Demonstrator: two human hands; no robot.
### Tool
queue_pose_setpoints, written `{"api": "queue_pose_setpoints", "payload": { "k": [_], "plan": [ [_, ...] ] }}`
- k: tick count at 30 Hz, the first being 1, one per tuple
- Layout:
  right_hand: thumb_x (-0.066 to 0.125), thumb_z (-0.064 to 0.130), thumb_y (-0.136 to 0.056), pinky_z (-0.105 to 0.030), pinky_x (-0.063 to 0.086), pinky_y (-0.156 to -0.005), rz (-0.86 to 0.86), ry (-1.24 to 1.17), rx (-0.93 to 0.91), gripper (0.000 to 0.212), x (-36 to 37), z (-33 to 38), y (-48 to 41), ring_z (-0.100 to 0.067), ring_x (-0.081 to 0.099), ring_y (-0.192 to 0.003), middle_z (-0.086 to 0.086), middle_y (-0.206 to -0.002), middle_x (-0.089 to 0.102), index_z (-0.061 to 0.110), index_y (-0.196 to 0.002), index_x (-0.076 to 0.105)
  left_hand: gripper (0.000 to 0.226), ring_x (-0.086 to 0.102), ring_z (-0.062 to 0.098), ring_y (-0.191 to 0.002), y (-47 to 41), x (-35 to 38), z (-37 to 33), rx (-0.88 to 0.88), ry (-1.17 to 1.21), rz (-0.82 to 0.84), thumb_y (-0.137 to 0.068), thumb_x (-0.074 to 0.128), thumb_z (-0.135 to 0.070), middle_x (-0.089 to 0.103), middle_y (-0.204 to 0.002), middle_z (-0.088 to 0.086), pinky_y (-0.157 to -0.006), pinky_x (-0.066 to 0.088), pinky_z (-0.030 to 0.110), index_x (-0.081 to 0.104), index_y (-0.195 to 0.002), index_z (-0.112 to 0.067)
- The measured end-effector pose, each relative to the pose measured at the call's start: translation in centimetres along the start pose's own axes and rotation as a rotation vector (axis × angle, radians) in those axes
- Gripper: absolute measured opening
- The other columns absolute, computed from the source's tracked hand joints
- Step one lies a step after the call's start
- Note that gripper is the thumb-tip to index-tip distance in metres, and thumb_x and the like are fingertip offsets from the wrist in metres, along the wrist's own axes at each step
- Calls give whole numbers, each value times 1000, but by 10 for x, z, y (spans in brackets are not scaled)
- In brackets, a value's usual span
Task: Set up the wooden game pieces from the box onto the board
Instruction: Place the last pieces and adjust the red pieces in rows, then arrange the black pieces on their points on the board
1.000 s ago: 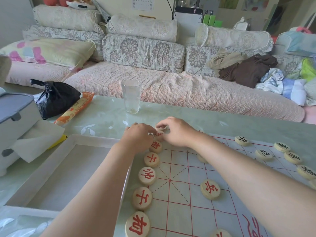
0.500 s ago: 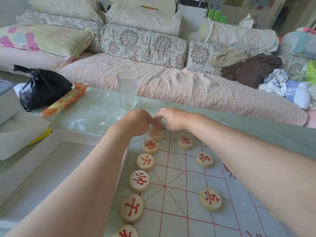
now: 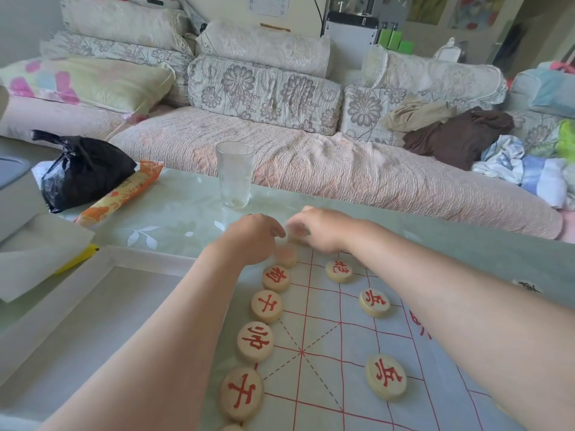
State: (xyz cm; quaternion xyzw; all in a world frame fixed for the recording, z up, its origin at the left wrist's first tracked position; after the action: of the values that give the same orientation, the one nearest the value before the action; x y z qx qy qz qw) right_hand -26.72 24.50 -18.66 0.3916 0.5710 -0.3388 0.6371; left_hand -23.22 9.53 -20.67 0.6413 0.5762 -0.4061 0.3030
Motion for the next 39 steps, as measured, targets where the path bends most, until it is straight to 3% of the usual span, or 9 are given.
{"api": "queue_pose_setpoints", "payload": {
  "k": [4, 10, 13, 15, 18, 22, 30, 32, 39],
  "plan": [
    [54, 56, -94, -39, 45, -97, -35, -27, 66, 47, -6, -3, 4, -26, 54, -117, -3, -133, 47, 32, -135, 52, 44, 50, 16, -119, 1, 5, -1, 8, -2, 8, -88, 44, -6, 63, -122, -8, -101, 44, 36, 64, -118, -31],
    [54, 61, -92, -38, 43, -104, -1, -178, 117, 60, 4, -3, 9, -24, 51, -128, -4, -143, 52, 26, -140, 52, 49, 56, 14, -115, 2, 3, -5, 32, 94, 14, -87, 39, -5, 64, -120, -7, -99, 45, 35, 66, -115, -33],
    [52, 47, -98, -30, 37, -107, -31, -274, 142, 50, 3, -8, 13, -21, 47, -134, -1, -147, 51, 24, -142, 51, 47, 53, 16, -116, 3, 3, -7, 49, 40, 40, -90, 39, -7, 62, -123, -5, -99, 44, 35, 65, -118, -34],
    [58, 40, -97, -24, 38, -95, -38, -289, 137, 45, 4, -10, 15, -18, 54, -124, 2, -135, 58, 26, -140, 54, 45, 53, 16, -115, 3, 4, -6, 38, 37, 36, -91, 40, -8, 62, -123, -5, -98, 45, 34, 66, -118, -34],
    [65, 39, -93, -21, 37, -82, -62, -298, 123, 40, 8, -8, 14, -13, 57, -105, 9, -114, 61, 30, -132, 60, 40, 55, 17, -110, 1, 1, -5, 30, 35, 7, -92, 42, -10, 63, -123, -4, -93, 46, 30, 68, -112, -33],
    [66, 44, -92, -22, 36, -74, -82, -305, 119, 39, 8, -2, 11, -11, 54, -94, 10, -107, 58, 30, -128, 61, 34, 57, 17, -107, 1, -1, -4, 20, 9, -7, -94, 47, -15, 64, -121, -6, -84, 43, 24, 68, -113, -33],
    [64, 34, -94, -22, 35, -85, -86, -329, 135, 54, 1, 1, 22, -13, 53, -107, 5, -124, 57, 26, -145, 47, 31, 56, 20, -110, 2, -3, -4, 25, 32, -8, -95, 47, -20, 57, -125, 0, -95, 45, 32, 65, -117, -30],
    [64, 28, -94, -22, 35, -88, -117, -340, 135, 48, -9, 0, 33, -15, 54, -113, 4, -127, 57, 26, -141, 52, 30, 55, 21, -112, 5, -8, -9, 35, 32, -45, -95, 48, -21, 53, -125, 1, -98, 44, 35, 63, -119, -29],
    [62, 27, -94, -20, 39, -77, -157, -404, 175, 28, -42, -10, 116, -10, 57, -93, 9, -110, 63, 31, -121, 65, 20, 60, 19, -92, 41, -17, -79, 95, 50, -46, -91, 50, -25, 64, -105, -3, -82, 50, 31, 67, -100, -31]
  ]
}}
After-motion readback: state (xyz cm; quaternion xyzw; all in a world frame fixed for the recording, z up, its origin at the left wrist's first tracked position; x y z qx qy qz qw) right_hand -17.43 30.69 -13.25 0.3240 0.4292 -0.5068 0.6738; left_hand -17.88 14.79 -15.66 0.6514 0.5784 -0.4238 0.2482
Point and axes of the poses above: each hand's wrist, its own y-axis away from the middle knuckle, its own x-axis out of the palm, z = x × y, the point moved 4 cm from there along -y, towards the middle knuckle
